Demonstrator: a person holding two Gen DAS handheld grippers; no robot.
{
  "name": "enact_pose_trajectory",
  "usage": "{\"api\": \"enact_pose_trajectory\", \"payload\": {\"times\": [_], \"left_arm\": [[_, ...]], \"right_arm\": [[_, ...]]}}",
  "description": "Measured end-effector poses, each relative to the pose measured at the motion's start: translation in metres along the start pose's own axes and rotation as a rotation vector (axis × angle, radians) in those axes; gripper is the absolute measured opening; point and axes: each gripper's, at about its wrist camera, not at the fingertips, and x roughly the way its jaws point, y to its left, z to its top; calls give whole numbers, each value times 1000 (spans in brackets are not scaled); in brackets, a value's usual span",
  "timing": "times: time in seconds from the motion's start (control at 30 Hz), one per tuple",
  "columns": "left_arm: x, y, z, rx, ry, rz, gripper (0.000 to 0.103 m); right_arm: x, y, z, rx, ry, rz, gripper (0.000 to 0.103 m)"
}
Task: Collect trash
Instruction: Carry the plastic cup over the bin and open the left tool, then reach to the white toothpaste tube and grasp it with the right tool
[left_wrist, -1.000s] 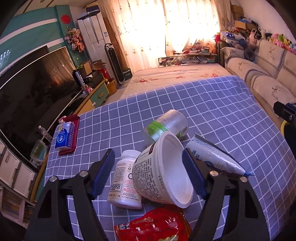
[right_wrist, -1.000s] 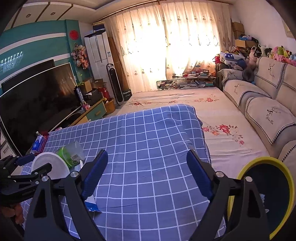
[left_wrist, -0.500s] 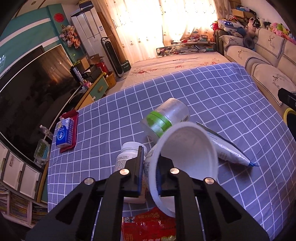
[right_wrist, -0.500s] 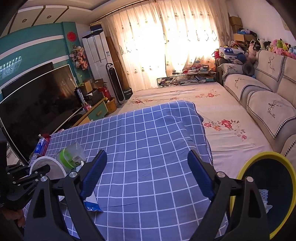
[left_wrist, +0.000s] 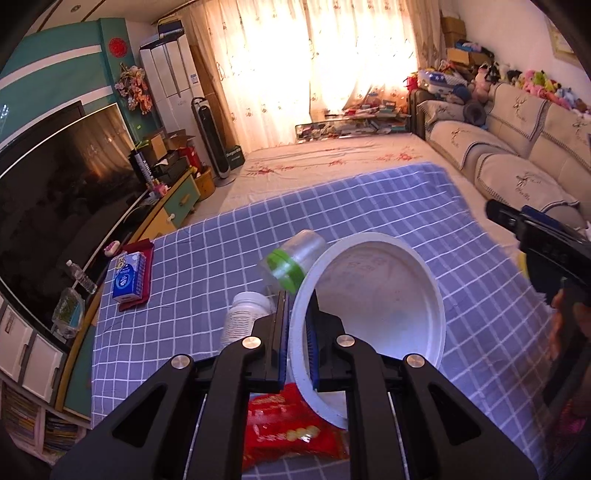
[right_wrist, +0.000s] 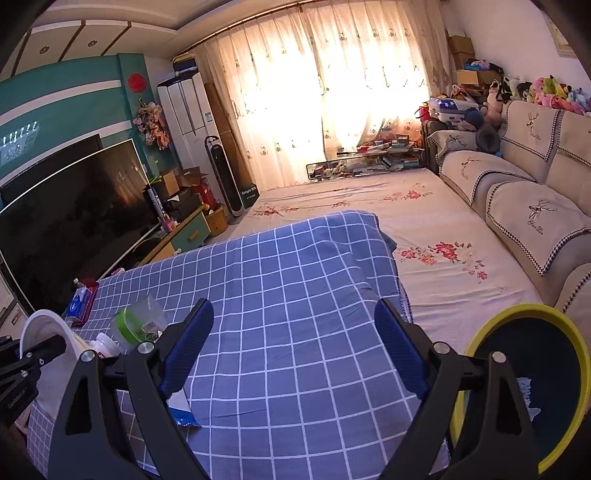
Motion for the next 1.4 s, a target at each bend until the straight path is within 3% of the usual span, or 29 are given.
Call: {"api": "enact_pose_trajectory", "payload": {"times": [0.17,0.23,0.43,0.67,0.83,1.13,1.2,1.23,1.27,1.4], "left_arm": [[-17,-24,-1,29,-12,-56,10],[-20,-37,-1,49,-9,-79,10],[-24,-86,11,110,-3,-167,10],[-13,-178,29,212,16,-331,10],[4,-258,39,273,57,-438,10],[41,-356,42,315,135,-479,12],[51,-364,44,304,148,-484,31],[55,-367,44,285,156,-489,53],[59,-366,45,269,156,-496,57],[51,-349,52,207,110,-520,57]], "right_arm": [[-34,-18,17,22,-120,-57,84],[-55,-34,21,55,-165,-80,90],[-114,-87,18,90,-247,-190,90],[-184,-173,-21,178,-263,-359,90],[-211,-224,-49,235,-238,-479,90],[-223,-244,-55,276,-243,-522,90],[-222,-243,-55,275,-239,-518,90],[-222,-242,-55,273,-236,-517,90],[-221,-241,-54,269,-232,-516,90],[-219,-236,-53,253,-220,-513,90]]}}
